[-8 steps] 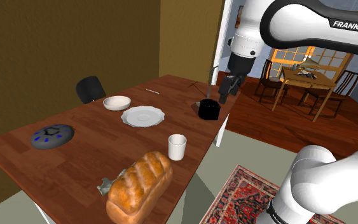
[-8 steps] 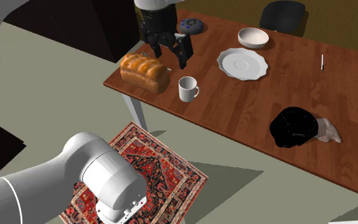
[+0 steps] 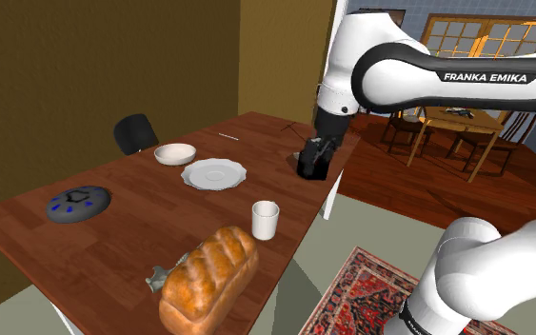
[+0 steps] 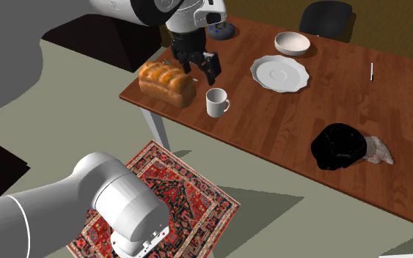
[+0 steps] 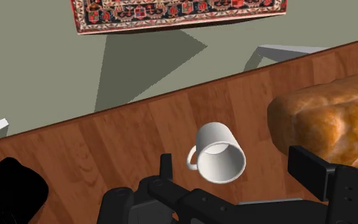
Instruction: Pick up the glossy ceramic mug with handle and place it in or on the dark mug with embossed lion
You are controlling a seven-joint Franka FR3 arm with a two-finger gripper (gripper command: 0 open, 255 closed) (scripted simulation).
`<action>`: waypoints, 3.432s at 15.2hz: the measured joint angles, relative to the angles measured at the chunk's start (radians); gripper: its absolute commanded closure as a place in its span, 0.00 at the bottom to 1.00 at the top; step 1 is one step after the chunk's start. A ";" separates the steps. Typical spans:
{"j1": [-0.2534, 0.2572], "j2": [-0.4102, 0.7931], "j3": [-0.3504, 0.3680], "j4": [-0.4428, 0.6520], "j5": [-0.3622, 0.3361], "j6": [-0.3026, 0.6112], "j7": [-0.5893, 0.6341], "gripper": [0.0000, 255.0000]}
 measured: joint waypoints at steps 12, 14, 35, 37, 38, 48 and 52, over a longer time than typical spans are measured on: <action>-0.028 0.336 0.115 -0.055 -0.018 0.394 0.176 0.00; -0.033 0.399 0.139 -0.057 -0.034 0.457 0.218 0.00; -0.068 0.662 0.179 -0.028 -0.154 0.679 0.352 1.00; -0.068 0.662 0.179 -0.028 -0.154 0.679 0.352 1.00; -0.068 0.662 0.179 -0.028 -0.154 0.679 0.352 1.00; -0.065 0.623 0.176 -0.011 -0.128 0.627 0.327 1.00; -0.061 0.592 0.173 0.016 -0.107 0.572 0.308 1.00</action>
